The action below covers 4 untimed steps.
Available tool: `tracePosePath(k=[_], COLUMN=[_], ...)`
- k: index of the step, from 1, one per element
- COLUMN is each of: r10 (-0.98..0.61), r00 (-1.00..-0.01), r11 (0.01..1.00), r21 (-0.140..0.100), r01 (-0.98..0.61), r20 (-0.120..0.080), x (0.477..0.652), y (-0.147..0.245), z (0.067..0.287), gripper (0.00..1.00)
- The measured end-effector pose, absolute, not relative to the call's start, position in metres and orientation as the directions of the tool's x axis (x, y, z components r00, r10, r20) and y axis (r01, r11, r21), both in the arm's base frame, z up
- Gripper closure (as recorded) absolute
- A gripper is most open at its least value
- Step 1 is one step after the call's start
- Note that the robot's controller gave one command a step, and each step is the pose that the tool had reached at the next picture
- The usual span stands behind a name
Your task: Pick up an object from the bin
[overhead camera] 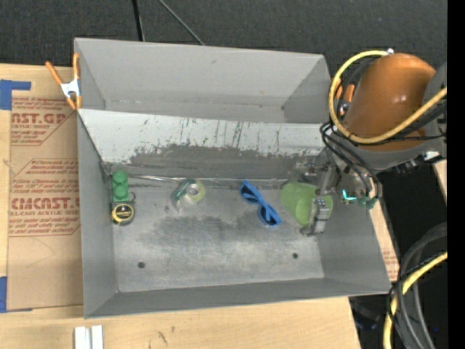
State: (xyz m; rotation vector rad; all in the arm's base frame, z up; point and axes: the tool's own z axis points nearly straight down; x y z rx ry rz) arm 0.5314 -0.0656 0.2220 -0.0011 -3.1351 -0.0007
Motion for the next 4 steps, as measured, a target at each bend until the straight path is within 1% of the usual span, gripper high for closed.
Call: tracePosePath(k=[1, 2, 3, 4], r10=[0.029, 0.027, 0.027, -0.255], r00=[-1.0, -1.0, -1.0, -0.967], r11=[1.0, 1.0, 1.0, 0.967], r21=[0.0, 0.0, -0.001, -0.002], r01=[0.029, 0.027, 0.027, -0.255], r20=[0.006, -0.001, -0.001, -0.001], x=[0.553, 0.555, 0.555, 0.568], y=[-0.105, -0.104, -0.104, -0.155], z=[0.082, 0.087, 0.087, 0.069], gripper=[0.0, 1.0, 0.0, 0.0])
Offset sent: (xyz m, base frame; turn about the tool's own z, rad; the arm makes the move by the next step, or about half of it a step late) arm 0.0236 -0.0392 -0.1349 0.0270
